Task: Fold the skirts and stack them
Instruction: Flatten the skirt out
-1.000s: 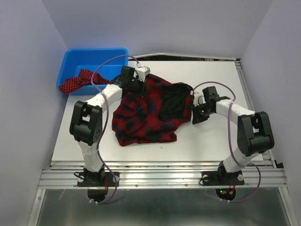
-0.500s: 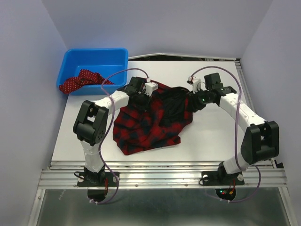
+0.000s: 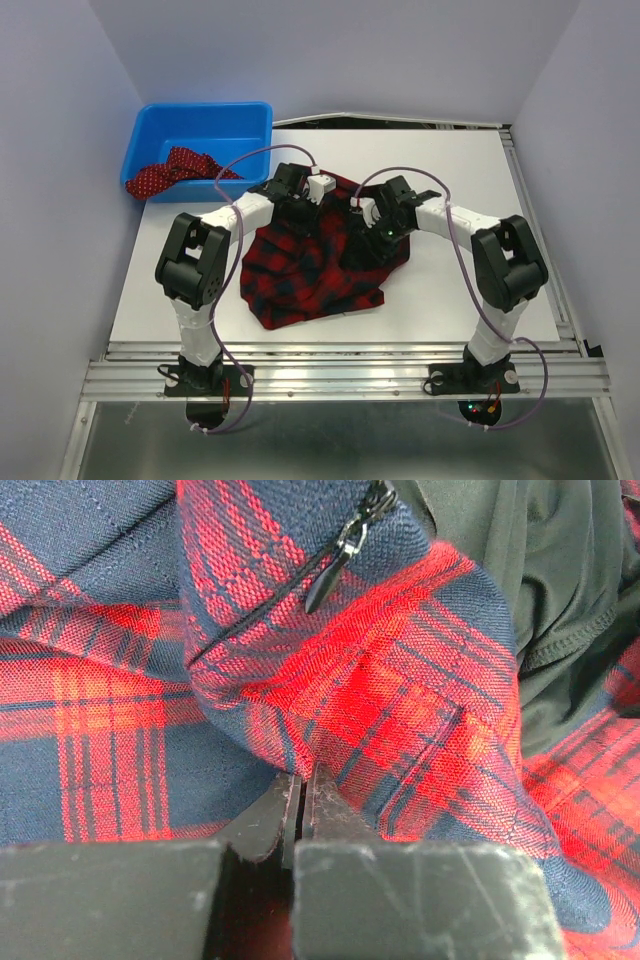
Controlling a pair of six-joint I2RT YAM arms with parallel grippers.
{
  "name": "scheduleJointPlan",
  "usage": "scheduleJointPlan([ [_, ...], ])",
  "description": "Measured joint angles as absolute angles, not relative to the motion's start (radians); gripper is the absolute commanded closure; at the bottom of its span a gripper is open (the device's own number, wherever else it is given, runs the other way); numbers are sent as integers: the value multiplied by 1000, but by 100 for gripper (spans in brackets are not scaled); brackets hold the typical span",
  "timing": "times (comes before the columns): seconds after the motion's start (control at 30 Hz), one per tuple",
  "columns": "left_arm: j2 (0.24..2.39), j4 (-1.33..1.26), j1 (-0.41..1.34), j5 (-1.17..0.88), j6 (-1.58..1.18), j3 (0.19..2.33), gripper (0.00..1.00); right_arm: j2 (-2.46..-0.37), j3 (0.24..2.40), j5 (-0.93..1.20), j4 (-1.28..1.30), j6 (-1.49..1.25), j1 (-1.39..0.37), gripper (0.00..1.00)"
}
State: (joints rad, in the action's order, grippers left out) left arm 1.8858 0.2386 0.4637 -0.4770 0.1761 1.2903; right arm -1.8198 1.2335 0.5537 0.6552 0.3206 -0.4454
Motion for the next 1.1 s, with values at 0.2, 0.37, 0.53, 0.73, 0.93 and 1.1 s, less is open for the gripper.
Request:
scheduleJointPlan([
  [0.2, 1886, 239, 464, -477, 176, 1290, 100, -1847, 1246, 543, 673, 328, -444, 49],
  [0.37, 1886, 239, 464, -475, 176, 1290, 100, -1858, 1278, 565, 709, 358, -444, 89],
  [0.53, 1886, 239, 463, -472, 175, 1290, 100, -1828, 1288, 583, 765, 379, -444, 99],
  [0.73, 1886, 239, 448, -469, 164, 1290, 100, -1651, 1290, 572, 831, 404, -438, 99],
  [0.93, 1886, 244, 435, -454, 156, 1290, 100, -1436, 1269, 494, 879, 472, -423, 99],
  [1.1, 1882, 249, 433, -447, 144, 1290, 100, -1304, 1113, 376, 883, 597, -382, 99],
])
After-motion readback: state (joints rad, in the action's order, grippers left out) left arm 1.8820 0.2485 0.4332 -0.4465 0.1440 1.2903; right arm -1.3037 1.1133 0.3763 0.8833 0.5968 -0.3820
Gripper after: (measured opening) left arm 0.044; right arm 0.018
